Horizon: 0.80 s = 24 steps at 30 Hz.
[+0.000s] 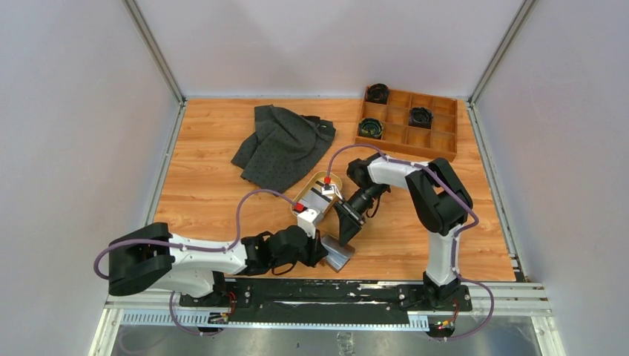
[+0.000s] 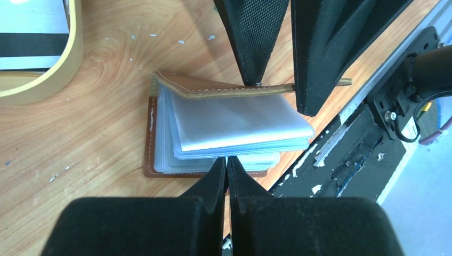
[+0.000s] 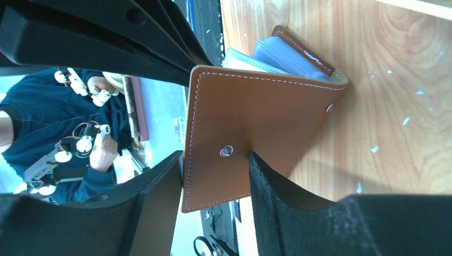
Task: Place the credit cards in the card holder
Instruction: Close the card holder at the center of the board.
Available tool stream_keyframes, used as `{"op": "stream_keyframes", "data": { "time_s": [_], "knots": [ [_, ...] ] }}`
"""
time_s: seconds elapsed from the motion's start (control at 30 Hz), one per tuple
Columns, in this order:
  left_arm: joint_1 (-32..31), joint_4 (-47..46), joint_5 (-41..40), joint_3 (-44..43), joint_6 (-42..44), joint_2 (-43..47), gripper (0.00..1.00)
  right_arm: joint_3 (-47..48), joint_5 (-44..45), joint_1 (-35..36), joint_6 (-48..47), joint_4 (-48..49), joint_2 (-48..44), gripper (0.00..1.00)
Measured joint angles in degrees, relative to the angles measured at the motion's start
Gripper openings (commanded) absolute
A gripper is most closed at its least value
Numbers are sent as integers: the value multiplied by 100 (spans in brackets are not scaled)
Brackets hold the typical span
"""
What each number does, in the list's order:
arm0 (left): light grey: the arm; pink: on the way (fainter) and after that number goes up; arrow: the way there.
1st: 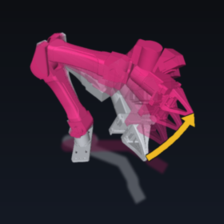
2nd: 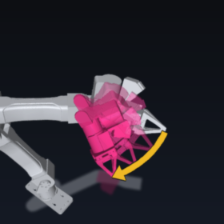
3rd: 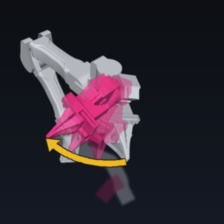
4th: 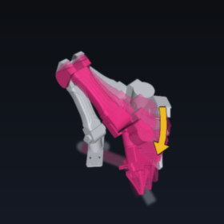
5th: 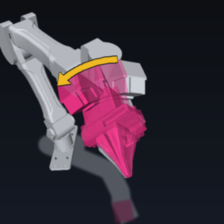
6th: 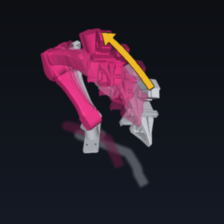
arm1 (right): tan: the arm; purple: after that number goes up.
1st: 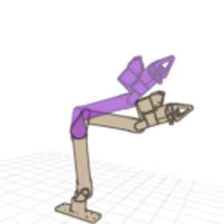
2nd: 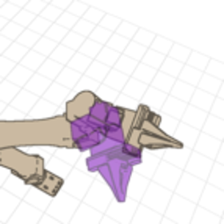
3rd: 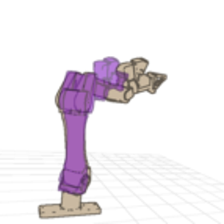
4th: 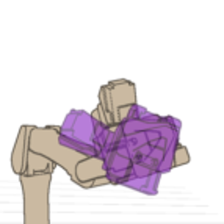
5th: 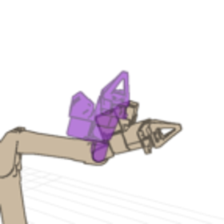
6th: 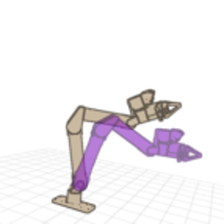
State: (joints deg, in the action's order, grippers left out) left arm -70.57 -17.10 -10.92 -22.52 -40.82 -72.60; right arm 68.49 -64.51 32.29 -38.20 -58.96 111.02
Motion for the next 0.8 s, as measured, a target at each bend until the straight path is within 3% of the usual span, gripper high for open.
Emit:
{"op": "stream_keyframes", "data": {
  "time_s": [0.3,0.37,0.43,0.53,0.6,0.8],
  "knots": [
    [0,-400,-4,417,-81,378,0,282,-625,223,-776,-763,323,74],
    [0,-428,-4,431,-96,378,0,378,-732,254,-1069,-1029,317,74],
    [0,-431,-4,435,-109,393,0,411,-754,264,-1263,-1165,297,66],
    [0,-439,-4,487,-120,514,0,409,-739,273,-1342,-1207,282,42],
    [0,-470,-9,570,-138,654,0,409,-719,297,-1281,-1165,297,33],
    [0,-520,-28,852,-197,1036,0,409,-737,516,-1108,-1078,529,30]
  ]
}}
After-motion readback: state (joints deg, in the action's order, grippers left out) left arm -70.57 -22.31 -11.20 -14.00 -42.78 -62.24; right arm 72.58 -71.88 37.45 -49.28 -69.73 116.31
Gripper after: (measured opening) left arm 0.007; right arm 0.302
